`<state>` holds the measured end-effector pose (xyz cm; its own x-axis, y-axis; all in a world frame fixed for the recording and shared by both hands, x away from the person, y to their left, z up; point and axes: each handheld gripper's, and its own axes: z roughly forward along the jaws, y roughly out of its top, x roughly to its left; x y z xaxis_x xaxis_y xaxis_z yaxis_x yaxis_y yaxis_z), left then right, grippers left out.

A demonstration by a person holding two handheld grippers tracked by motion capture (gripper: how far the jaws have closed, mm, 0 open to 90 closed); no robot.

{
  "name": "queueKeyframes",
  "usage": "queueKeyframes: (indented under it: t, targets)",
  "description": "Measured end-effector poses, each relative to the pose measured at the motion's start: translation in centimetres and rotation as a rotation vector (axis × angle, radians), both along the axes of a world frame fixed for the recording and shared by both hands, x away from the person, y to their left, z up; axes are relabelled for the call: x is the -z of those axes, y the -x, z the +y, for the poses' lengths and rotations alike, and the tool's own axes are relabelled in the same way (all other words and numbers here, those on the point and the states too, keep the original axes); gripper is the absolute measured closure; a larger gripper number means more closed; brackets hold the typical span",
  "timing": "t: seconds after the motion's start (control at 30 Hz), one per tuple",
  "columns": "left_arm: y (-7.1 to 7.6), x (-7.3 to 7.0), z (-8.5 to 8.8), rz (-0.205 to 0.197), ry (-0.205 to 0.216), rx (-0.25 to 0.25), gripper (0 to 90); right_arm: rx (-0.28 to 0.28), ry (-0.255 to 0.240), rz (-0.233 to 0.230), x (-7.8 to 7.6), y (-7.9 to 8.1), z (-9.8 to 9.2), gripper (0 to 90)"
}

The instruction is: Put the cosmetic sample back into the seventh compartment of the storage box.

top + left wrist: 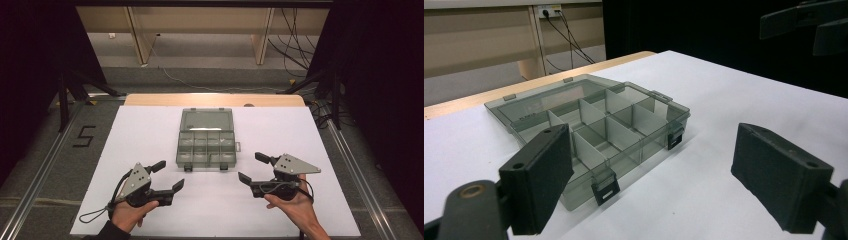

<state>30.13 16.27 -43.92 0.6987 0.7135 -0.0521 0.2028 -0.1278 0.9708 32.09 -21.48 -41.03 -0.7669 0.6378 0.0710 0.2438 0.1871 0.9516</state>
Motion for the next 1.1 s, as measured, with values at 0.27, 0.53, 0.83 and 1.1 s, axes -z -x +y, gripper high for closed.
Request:
queueKeyframes:
  t: [0.27,0.53,0.83,1.1]
  targets:
    - [0.0,0.0,0.0,0.0,0.0,0.001,15.8,0.009,0.022,0.0,0.6,0.6,-0.5,16.3]
    - [0.0,0.0,0.0,0.0,-0.003,0.002,15.8,0.012,-0.002,-0.009,0.9,1.2,-1.1,16.2]
    - [0.1,0.0,0.0,-0.001,-0.002,0.002,15.8,0.02,0.019,-0.012,1.2,1.9,-1.4,16.0]
    - [0.0,0.0,0.0,-0.001,-0.003,0.002,15.8,0.041,0.018,-0.018,1.4,2.4,-1.9,15.9]
